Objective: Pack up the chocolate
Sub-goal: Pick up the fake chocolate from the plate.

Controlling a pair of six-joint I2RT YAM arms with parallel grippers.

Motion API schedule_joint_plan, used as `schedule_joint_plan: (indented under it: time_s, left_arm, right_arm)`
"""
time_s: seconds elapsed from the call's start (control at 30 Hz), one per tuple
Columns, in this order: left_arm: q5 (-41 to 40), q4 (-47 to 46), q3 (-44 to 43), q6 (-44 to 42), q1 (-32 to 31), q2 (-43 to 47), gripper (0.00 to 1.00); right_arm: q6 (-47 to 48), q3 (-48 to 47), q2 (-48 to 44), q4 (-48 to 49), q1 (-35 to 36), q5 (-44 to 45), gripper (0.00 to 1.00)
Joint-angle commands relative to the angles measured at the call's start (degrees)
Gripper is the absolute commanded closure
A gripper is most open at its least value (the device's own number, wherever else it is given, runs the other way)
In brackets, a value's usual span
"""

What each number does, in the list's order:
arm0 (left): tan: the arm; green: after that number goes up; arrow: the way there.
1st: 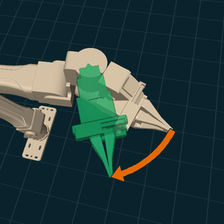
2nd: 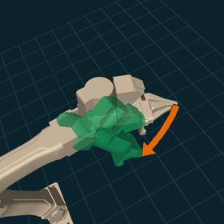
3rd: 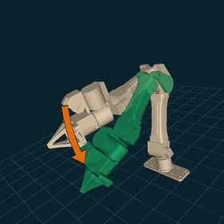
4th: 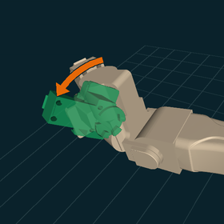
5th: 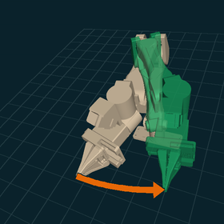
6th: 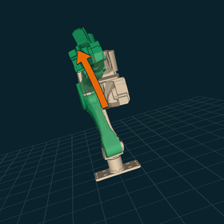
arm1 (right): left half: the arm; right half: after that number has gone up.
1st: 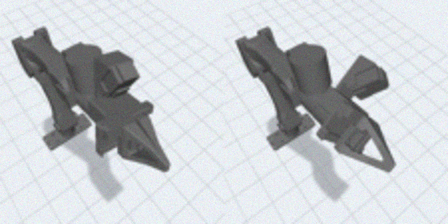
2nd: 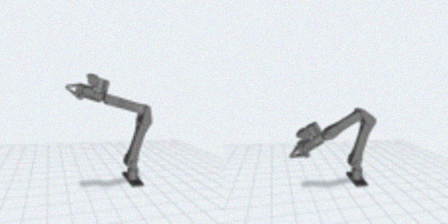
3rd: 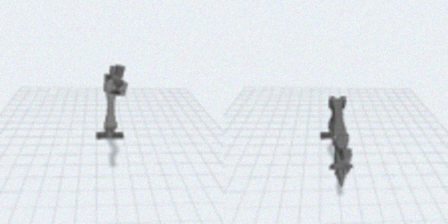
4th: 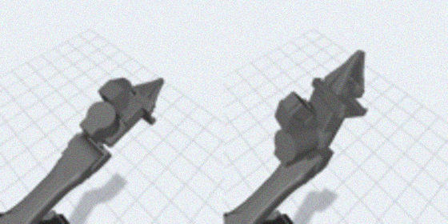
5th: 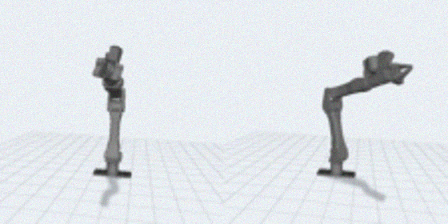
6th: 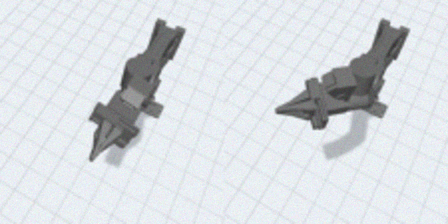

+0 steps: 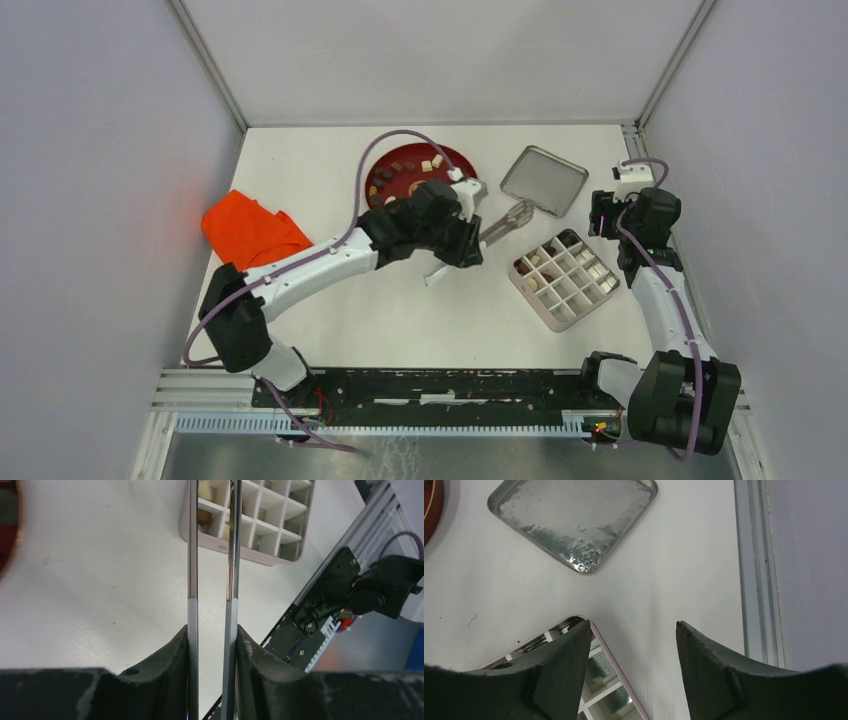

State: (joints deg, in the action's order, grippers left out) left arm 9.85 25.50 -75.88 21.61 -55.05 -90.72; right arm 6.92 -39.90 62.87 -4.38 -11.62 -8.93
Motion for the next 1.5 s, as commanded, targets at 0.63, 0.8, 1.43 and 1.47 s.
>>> schedule_joint_plan:
  time_s: [0.63, 0.8, 1.43, 1.47]
  left_arm:
    - [0.1, 4.3, -4.0, -12.4, 27.2, -7.5, 0.60]
    - [0.3, 5.4, -7.8, -16.0, 27.4, -12.2, 0.59]
    - [0.8, 11.0, -21.1, -26.7, 28.0, -23.8, 0.58]
    - [0.7, 11.4, -21.8, -27.1, 28.1, -24.4, 0.58]
  right_arm:
    - [0.6, -0.7, 0.5, 0.9, 0.4, -0.4, 0.31]
    - [0.6, -0.7, 0.4, 0.9, 0.4, -0.2, 0.31]
    - [0.7, -0.8, 0.5, 0.9, 0.5, -0.1, 0.31]
    - [0.7, -0.8, 0.5, 1.0, 0.5, 0.0, 0.31]
